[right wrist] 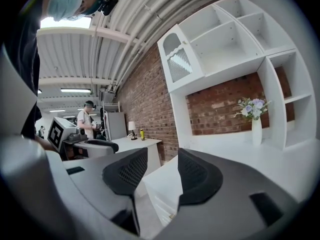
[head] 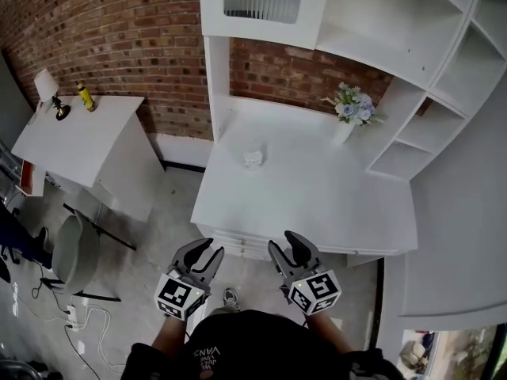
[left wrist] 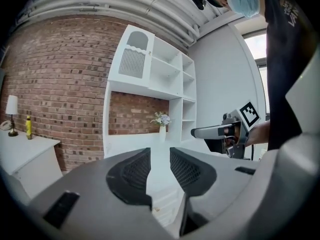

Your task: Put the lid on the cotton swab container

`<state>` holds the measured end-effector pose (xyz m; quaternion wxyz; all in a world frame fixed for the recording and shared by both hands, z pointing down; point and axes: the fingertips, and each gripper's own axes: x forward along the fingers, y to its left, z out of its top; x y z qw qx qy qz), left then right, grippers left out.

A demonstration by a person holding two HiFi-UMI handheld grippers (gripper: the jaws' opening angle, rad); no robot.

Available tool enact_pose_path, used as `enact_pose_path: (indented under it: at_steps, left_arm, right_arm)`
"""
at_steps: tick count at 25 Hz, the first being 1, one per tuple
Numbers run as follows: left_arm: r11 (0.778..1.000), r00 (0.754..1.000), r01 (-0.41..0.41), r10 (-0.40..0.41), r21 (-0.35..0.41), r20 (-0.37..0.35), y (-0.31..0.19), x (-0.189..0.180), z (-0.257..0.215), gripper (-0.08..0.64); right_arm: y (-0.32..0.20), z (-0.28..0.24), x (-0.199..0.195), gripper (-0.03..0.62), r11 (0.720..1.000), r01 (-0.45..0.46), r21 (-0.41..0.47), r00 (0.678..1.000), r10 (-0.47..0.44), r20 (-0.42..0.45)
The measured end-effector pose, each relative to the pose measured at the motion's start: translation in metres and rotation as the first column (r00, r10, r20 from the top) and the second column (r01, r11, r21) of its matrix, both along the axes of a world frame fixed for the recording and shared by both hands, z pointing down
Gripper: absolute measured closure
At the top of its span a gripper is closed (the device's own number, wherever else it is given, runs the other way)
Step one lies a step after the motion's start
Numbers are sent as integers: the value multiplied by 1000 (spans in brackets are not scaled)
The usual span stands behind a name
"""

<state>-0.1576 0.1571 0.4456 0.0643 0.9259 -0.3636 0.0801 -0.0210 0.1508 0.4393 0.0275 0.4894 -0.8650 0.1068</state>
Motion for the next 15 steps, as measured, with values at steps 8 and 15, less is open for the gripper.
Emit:
enact_pose_path:
  at_steps: [8,15]
  left_arm:
    - [999,999,-48,48,-26,20,-56,-9,13,460]
    - [998,1000,-20,22,-62,18,-104,5,31,456]
  right_arm:
    - [-47,12,-2,423,998,-57,-23,998,57,-5]
    - [-96,32,15,413,998,-22,-57,999,21,-26]
